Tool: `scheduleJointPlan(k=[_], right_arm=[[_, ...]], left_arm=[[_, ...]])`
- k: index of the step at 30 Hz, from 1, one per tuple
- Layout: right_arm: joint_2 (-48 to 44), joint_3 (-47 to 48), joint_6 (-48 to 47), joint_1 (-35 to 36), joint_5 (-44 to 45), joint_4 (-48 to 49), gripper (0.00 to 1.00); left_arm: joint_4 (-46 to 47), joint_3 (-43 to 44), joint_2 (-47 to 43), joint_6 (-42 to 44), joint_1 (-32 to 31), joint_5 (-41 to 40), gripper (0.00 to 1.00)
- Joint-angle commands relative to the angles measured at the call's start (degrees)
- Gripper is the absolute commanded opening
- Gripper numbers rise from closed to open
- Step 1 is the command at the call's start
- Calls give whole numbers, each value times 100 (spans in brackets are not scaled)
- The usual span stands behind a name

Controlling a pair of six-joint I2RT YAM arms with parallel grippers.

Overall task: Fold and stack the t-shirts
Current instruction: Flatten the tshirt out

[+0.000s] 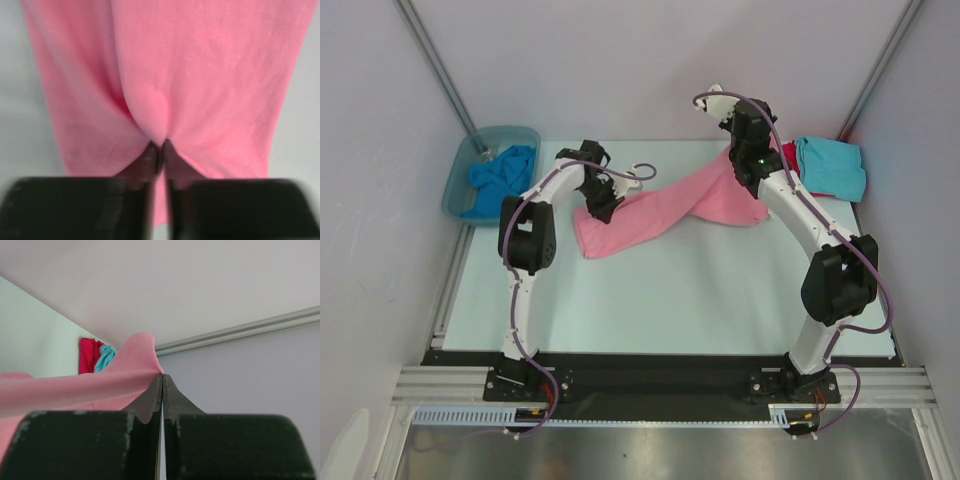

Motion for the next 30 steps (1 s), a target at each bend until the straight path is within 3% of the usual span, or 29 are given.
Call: scheduleJointPlan(k=[1, 6, 10, 21, 30], right_arm=[[-79, 117, -5, 18, 69, 382, 0], [-26, 143, -14, 36, 86, 391, 0], [-26, 91, 4, 36, 95, 339, 0], [-35, -112, 12, 62, 130, 417, 0], [9, -68, -154, 10, 165, 742, 0]], left_arm=[[46, 308, 2, -6, 107, 43, 0], [178, 291, -200, -121, 116, -168, 0], [617, 273, -709, -717, 107, -607, 0], [1294, 140, -2844, -1036, 20, -1248, 0], [1470, 150, -3171, -877, -33, -2180, 0]])
